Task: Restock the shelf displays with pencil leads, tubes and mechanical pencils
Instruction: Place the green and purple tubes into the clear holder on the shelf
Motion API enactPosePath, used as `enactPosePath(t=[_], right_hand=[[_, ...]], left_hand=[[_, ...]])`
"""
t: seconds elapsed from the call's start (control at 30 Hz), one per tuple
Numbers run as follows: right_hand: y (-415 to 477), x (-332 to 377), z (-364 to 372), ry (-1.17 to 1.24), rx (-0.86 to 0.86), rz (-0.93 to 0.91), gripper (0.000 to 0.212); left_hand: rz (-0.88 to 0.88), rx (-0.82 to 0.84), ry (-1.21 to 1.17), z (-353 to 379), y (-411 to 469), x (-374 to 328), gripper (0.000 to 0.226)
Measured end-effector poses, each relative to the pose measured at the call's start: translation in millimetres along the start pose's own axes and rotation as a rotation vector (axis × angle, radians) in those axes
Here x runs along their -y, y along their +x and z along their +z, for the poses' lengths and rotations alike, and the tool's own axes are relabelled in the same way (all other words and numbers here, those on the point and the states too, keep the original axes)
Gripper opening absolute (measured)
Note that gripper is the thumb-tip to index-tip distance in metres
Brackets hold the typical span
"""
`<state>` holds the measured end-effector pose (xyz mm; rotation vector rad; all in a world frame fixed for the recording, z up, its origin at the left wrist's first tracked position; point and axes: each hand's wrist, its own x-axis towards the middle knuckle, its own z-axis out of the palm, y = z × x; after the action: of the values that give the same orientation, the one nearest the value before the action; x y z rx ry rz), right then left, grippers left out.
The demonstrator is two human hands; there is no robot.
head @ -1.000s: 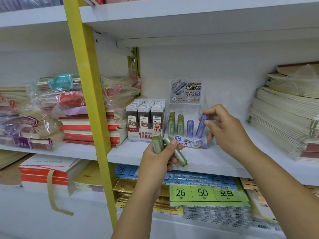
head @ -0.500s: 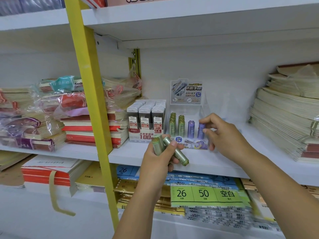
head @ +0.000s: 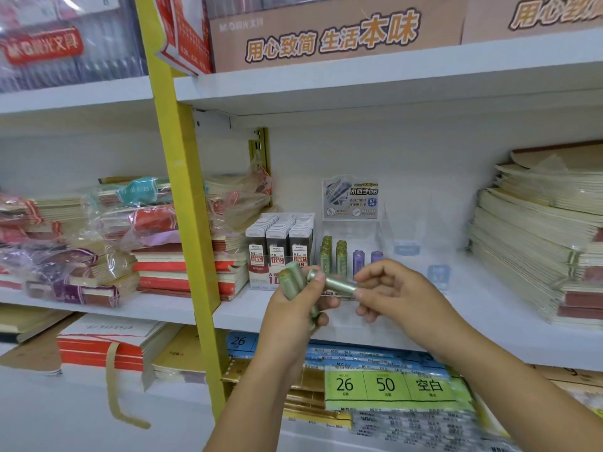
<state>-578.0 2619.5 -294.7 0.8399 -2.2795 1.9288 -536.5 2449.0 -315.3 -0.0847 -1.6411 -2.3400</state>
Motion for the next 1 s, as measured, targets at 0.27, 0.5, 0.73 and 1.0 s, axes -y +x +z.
enactPosePath(t=[0.27,0.5,0.73,1.0], right_hand=[[6.4,-1.5,1.0,0.03,-0.002,0.041,0.011],[9.1,1.8,8.6,0.153,-0.069,-0.01,0.015],[41.0,25.5,-5.1,-0.134,-0.217,-0.223,0.034],[140.8,39.2,-24.5,-0.781,-0.133,-0.205,0.028]], left_hand=[[-0.014,-0.055,0.044,-6.2,3.2,6.3,0.03],[0.052,-0.081,0.131,-10.9,11.0,7.7,0.009],[0.059,0.014,0.126,-7.4,15.9,5.8,0.009],[0.039,-0.039,0.23,-24.5,32.5,13.7,0.017]])
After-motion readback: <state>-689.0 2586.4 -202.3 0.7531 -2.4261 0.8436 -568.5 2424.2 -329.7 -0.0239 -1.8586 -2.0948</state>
